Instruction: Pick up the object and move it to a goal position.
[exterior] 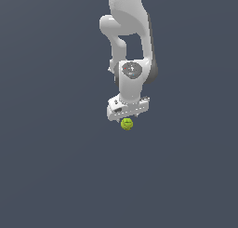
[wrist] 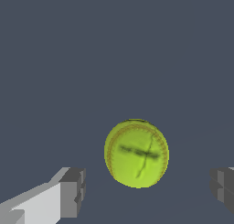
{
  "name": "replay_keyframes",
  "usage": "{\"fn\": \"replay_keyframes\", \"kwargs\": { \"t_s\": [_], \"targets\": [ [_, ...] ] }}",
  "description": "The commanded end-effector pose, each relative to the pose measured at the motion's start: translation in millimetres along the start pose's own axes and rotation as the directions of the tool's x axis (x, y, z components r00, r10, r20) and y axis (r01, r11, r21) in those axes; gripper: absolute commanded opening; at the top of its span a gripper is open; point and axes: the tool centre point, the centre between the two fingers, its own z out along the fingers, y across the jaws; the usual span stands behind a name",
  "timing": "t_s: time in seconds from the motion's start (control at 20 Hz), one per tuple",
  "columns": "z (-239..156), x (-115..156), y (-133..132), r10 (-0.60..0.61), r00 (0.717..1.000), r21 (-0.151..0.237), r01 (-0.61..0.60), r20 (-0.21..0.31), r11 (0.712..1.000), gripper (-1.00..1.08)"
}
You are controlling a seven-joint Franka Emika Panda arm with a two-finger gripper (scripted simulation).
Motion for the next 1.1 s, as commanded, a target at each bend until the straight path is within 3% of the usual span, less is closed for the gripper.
{"fn": "replay_keyframes", "kwargs": {
  "t_s": [0.0,0.75,0.8,1.05],
  "targets": [
    [3,0,0,0.000,1.000,0.000,0.000,0.000,1.000,1.00],
    [50,-1,0,-0.005,1.000,0.000,0.005,-0.001,1.000,1.00],
    [50,-1,0,-0.005,1.000,0.000,0.005,-0.001,1.000,-1.00],
    [50,-1,0,-0.005,1.000,0.000,0.005,-0.001,1.000,-1.00]
  ]
}}
